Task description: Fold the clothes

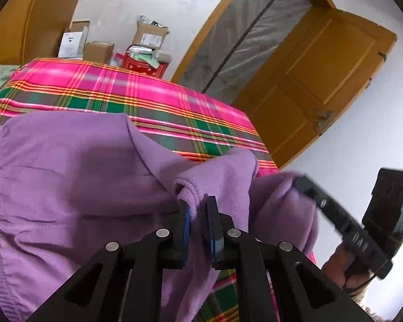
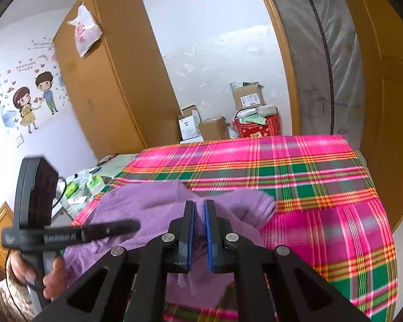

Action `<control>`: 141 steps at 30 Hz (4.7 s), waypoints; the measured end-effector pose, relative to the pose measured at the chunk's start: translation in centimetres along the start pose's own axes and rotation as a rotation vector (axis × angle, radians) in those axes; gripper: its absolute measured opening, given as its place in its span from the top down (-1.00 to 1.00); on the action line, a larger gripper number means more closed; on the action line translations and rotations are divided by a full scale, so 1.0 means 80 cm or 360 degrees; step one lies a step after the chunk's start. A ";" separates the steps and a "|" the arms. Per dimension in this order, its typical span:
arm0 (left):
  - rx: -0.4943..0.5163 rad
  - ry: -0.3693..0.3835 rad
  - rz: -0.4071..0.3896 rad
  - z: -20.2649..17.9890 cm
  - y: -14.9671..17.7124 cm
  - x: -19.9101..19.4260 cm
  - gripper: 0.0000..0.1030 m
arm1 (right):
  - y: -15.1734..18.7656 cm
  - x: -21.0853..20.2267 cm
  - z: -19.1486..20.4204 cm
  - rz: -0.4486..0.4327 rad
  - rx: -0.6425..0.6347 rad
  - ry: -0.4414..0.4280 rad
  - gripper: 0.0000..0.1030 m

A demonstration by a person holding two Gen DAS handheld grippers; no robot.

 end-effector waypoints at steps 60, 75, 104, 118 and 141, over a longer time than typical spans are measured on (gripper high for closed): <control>-0.0025 -0.0002 0.0009 0.009 0.034 0.003 0.76 | 0.008 -0.005 -0.117 0.0018 0.0198 0.0316 0.55; -0.0008 0.0024 0.0009 -0.002 0.037 -0.001 0.76 | 0.027 -0.010 -0.070 0.0036 -0.0038 0.0152 0.44; -0.0029 -0.0074 0.0046 0.002 0.026 0.015 0.76 | 0.006 0.110 -0.082 0.0254 -0.0439 0.0470 0.95; -0.0091 -0.0123 0.0079 0.015 0.028 0.023 0.76 | -0.025 0.125 -0.129 0.0209 -0.0348 0.0716 0.95; -0.0003 -0.0045 0.0077 -0.011 0.041 0.019 0.76 | 0.002 0.013 -0.170 0.0123 0.0055 0.0599 0.91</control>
Point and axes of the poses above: each gripper's, at about its wrist camera, not at the fingertips, and x roughly the way its jaws point, z to its left, y to its underside, the point moved 3 cm from there along x, roughly the way its jaws point, and after that the axes turned 10 degrees about -y, right-handed, at the moved point
